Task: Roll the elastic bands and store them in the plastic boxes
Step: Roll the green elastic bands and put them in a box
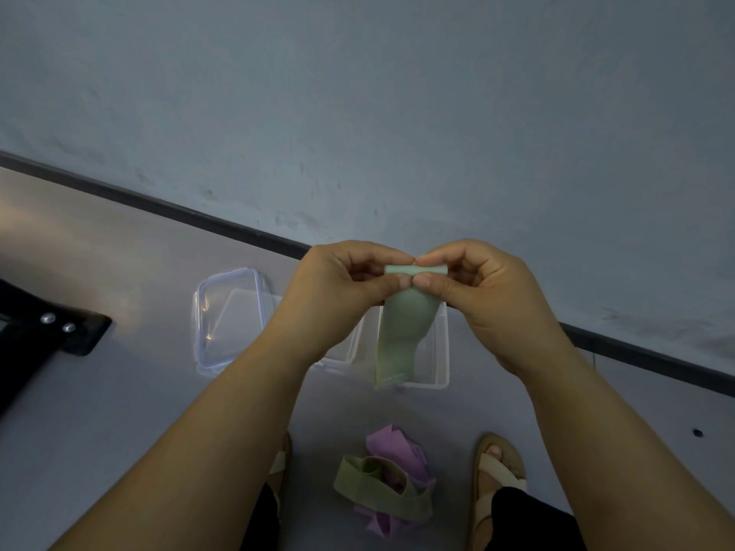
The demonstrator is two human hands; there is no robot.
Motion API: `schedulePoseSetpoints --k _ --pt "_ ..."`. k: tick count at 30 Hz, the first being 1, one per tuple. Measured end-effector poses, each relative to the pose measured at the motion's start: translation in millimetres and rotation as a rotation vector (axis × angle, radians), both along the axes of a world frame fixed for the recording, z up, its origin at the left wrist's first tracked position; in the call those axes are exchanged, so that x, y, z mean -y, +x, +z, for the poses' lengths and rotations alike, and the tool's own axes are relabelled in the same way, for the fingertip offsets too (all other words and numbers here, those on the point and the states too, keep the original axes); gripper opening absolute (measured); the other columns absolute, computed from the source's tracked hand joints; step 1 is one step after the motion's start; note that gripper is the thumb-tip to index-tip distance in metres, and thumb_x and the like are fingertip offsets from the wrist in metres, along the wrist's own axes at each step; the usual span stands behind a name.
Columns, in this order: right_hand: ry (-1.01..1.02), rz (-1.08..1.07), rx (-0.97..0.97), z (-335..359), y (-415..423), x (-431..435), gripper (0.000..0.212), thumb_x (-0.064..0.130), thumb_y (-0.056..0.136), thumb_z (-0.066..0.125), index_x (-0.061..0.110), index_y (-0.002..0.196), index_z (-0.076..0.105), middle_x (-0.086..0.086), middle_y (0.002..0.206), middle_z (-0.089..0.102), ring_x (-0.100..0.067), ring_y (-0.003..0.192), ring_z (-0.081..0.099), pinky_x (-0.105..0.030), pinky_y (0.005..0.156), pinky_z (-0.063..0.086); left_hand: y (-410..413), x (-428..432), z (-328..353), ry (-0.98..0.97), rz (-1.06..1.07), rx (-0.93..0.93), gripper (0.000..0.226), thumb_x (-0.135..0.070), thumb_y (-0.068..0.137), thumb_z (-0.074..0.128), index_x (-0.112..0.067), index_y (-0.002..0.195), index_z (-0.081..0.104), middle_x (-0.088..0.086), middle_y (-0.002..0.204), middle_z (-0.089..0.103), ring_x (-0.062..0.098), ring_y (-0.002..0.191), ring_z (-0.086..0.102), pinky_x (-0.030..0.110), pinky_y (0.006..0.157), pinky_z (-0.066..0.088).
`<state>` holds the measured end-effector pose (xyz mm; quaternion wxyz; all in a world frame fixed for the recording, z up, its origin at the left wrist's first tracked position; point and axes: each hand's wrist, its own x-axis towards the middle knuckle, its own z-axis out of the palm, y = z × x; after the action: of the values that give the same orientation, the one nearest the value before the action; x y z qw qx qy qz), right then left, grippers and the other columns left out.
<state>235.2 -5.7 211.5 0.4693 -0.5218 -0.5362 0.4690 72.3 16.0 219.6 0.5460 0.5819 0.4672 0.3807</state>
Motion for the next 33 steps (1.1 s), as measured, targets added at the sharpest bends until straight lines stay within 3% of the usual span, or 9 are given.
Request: schedulePoseSetpoints --k 2,5,10,14,18,24,26,29,33 --pt "-0.063 0.000 -0.053 0.4 -0.2 -0.2 0.012 0.024 0.069 0.069 0.023 0.081 0.068 0.008 0.080 0.071 -0.012 0.081 0.068 -0.028 0.078 0.057 0.6 0.1 0.3 0.012 0.005 0.004 0.020 -0.002 0.077 0.070 -0.021 0.082 0.071 0.004 0.084 0.072 0.020 0.082 0.069 0.026 0.074 0.058" --pt "-0.169 0.001 -0.096 1.1 1.2 -1.4 0.028 0.041 0.064 0.063 0.022 0.084 0.068 0.002 0.085 0.071 -0.016 0.085 0.068 -0.037 0.083 0.056 1.8 0.5 -0.1 0.022 0.006 -0.016 0.022 0.000 0.078 0.069 -0.022 0.082 0.071 0.000 0.087 0.071 0.019 0.085 0.068 0.026 0.077 0.057" --pt "-0.184 0.004 -0.046 -0.6 0.3 -1.4 0.035 0.045 0.067 0.058 0.018 0.088 0.066 0.001 0.082 0.071 -0.016 0.081 0.068 -0.034 0.079 0.057 1.4 -0.5 -0.4 0.031 0.005 -0.015 0.022 0.000 0.078 0.069 -0.022 0.082 0.071 -0.003 0.084 0.071 0.016 0.084 0.068 0.024 0.077 0.057" --pt "-0.158 -0.006 -0.030 -2.1 1.6 -2.8 0.027 0.040 0.068 0.060 0.018 0.083 0.067 0.005 0.074 0.072 -0.011 0.073 0.068 -0.026 0.072 0.057 1.5 -0.7 -1.1 0.044 0.007 -0.026 0.025 0.001 0.077 0.070 -0.024 0.080 0.071 -0.007 0.082 0.072 0.018 0.084 0.068 0.025 0.078 0.057" --pt "-0.147 -0.018 -0.035 -5.1 3.3 -4.5 0.007 0.022 0.080 0.065 0.018 0.085 0.068 0.001 0.078 0.072 -0.011 0.074 0.068 -0.024 0.072 0.057 1.8 -1.6 -1.6 0.035 0.007 -0.019 0.030 0.003 0.075 0.071 -0.027 0.076 0.071 -0.011 0.076 0.072 0.013 0.080 0.068 0.023 0.077 0.057" --pt "-0.102 -0.040 -0.067 -4.9 3.8 -3.2 0.014 0.027 0.069 0.068 0.026 0.082 0.068 0.002 0.080 0.071 -0.011 0.077 0.068 -0.025 0.076 0.057 1.8 -1.6 -2.5 -0.082 -0.016 0.025 0.032 -0.006 0.074 0.074 -0.023 0.100 0.066 0.015 0.092 0.070 0.023 0.087 0.069 0.032 0.079 0.057" --pt "-0.085 -0.040 -0.066 -5.1 4.0 -2.9 0.015 0.026 0.068 0.068 0.026 0.082 0.068 0.004 0.078 0.071 -0.009 0.078 0.068 -0.023 0.076 0.056 1.2 -2.6 -2.3 -0.121 0.003 0.029 0.026 -0.013 0.074 0.074 -0.017 0.098 0.068 0.019 0.092 0.069 0.025 0.086 0.069 0.034 0.077 0.058" --pt "-0.057 -0.033 -0.027 -5.9 3.5 -2.6 0.013 0.015 0.076 0.069 0.027 0.082 0.067 0.012 0.071 0.069 -0.004 0.075 0.067 -0.019 0.074 0.055 1.1 -3.0 -1.4 -0.117 0.007 0.011 0.012 -0.010 0.077 0.072 -0.012 0.088 0.070 0.010 0.080 0.071 0.018 0.076 0.070 0.028 0.070 0.059" --pt "-0.036 -0.021 0.013 -4.4 2.4 -1.3 0.019 0.011 0.078 0.069 0.029 0.080 0.067 0.010 0.076 0.069 -0.011 0.080 0.067 -0.026 0.078 0.056 0.1 -3.1 -1.4 -0.042 0.023 -0.011 0.012 -0.005 0.076 0.072 -0.014 0.084 0.070 -0.003 0.072 0.069 0.009 0.070 0.068 0.023 0.069 0.058"
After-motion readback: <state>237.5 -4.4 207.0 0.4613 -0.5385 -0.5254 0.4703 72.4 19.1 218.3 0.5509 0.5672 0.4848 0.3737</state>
